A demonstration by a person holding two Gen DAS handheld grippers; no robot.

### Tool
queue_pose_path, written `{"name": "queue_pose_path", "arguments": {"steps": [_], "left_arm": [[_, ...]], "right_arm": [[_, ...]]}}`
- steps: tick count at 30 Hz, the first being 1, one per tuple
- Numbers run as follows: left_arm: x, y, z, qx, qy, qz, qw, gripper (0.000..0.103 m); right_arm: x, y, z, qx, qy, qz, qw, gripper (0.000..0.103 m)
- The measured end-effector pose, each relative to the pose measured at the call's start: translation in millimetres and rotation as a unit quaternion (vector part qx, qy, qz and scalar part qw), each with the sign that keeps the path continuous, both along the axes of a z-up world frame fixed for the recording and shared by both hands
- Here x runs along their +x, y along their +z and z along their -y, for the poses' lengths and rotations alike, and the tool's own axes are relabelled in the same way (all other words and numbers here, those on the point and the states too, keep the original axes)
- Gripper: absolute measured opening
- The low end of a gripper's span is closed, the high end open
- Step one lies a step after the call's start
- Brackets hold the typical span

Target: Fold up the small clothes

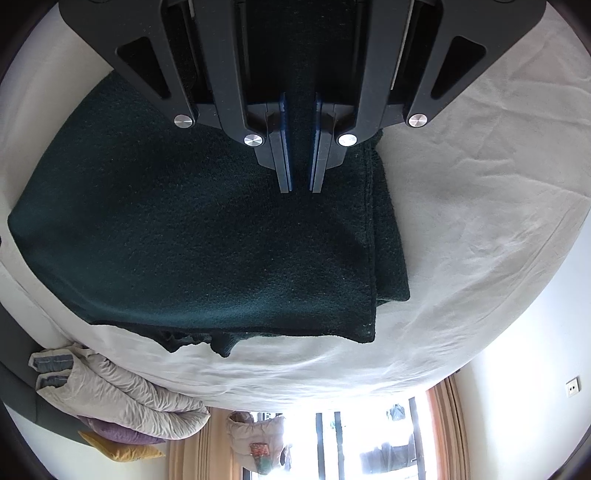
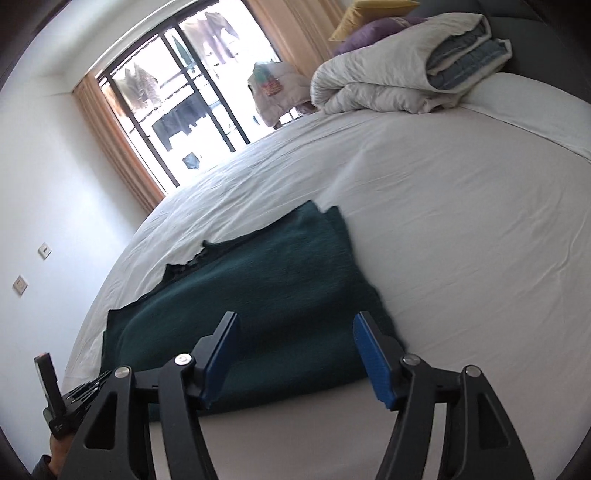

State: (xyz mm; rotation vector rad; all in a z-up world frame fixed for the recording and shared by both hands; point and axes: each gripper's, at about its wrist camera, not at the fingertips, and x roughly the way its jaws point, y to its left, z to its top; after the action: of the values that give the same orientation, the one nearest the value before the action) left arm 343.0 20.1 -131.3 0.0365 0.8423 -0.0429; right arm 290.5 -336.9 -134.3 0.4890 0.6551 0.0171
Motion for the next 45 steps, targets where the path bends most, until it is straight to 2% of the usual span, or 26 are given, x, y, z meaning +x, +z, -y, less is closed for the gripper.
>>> {"name": "queue_pose_path", "arguments": {"steps": [6, 8, 9, 11, 12, 13, 15, 16, 17, 18, 19, 21, 24, 28, 33, 35, 36, 38, 39, 41, 45], "left_arm": [[0, 2, -7, -0.027, -0.002, 0.0, 0.9996, 0.009], [-2, 5, -14, -0.052, -0.001, 0.0, 0.9986, 0.009], [-4, 8, -22, -0.082, 0.002, -0.002, 0.9967, 0.009], [-17, 13, -50, -0.176, 0.03, -0.007, 0.9839, 0.009], [-23, 15, -59, -0.203, 0.045, -0.006, 0.9782, 0.009], [-33, 16, -72, -0.24, 0.061, -0.004, 0.9689, 0.009], [-49, 18, -87, -0.282, 0.083, -0.003, 0.9557, 0.013], [-57, 17, -92, -0.301, 0.093, -0.003, 0.9492, 0.026], [-65, 14, -97, -0.327, 0.097, -0.006, 0.94, 0.054], [-72, 10, -101, -0.354, 0.105, -0.007, 0.9292, 0.07], [-79, 6, -105, -0.378, 0.112, 0.001, 0.9189, 0.079], [-82, 2, -110, -0.404, 0.125, 0.002, 0.9061, 0.079], [-67, -2, -112, -0.426, 0.109, -0.013, 0.8981, 0.079], [-49, -13, -117, -0.477, 0.11, -0.03, 0.8714, 0.079], [-19, -18, -108, -0.502, 0.093, -0.06, 0.8576, 0.076], [-10, -23, -105, -0.519, 0.086, -0.073, 0.8472, 0.058], [-5, -30, -106, -0.537, 0.085, -0.086, 0.8351, 0.053], [-2, -41, -109, -0.556, 0.096, -0.095, 0.8203, 0.032], [-1, -47, -110, -0.565, 0.1, -0.098, 0.8128, 0.032], [0, -54, -113, -0.577, 0.103, -0.1, 0.8039, 0.021], [6, -59, -114, -0.587, 0.112, -0.1, 0.7957, 0.014]], "right_arm": [[19, 8, -57, -0.028, 0.055, -0.012, 0.998, 0.067], [23, 8, -80, -0.032, 0.07, -0.017, 0.997, 0.067], [24, 9, -89, -0.033, 0.076, -0.017, 0.996, 0.067], [25, 9, -106, -0.033, 0.09, -0.014, 0.995, 0.067], [24, 9, -114, -0.036, 0.098, -0.011, 0.994, 0.067], [24, 7, -121, -0.04, 0.105, -0.009, 0.994, 0.067], [23, 6, -134, -0.044, 0.118, -0.008, 0.992, 0.067], [21, 4, -139, -0.042, 0.123, -0.008, 0.992, 0.067], [20, 3, -142, -0.038, 0.127, -0.009, 0.991, 0.067], [20, 1, -145, -0.032, 0.129, -0.01, 0.991, 0.067], [19, 0, -147, -0.027, 0.13, -0.011, 0.991, 0.067], [18, -1, -150, -0.018, 0.132, -0.009, 0.991, 0.067], [15, -1, -151, -0.017, 0.137, -0.007, 0.99, 0.067], [14, 0, -147, -0.006, 0.136, -0.004, 0.991, 0.067], [19, 2, -148, 0.013, 0.141, -0.004, 0.99, 0.067], [25, 4, -151, 0.02, 0.148, -0.003, 0.989, 0.067], [28, 5, -153, 0.025, 0.153, -0.003, 0.988, 0.067], [37, 8, -160, 0.03, 0.166, -0.003, 0.986, 0.067], [41, 9, -164, 0.03, 0.176, -0.005, 0.984, 0.067], [52, 9, -174, 0.025, 0.19, -0.013, 0.981, 0.067], [75, 3, -188, 0.027, 0.211, -0.034, 0.977, 0.067]]}}
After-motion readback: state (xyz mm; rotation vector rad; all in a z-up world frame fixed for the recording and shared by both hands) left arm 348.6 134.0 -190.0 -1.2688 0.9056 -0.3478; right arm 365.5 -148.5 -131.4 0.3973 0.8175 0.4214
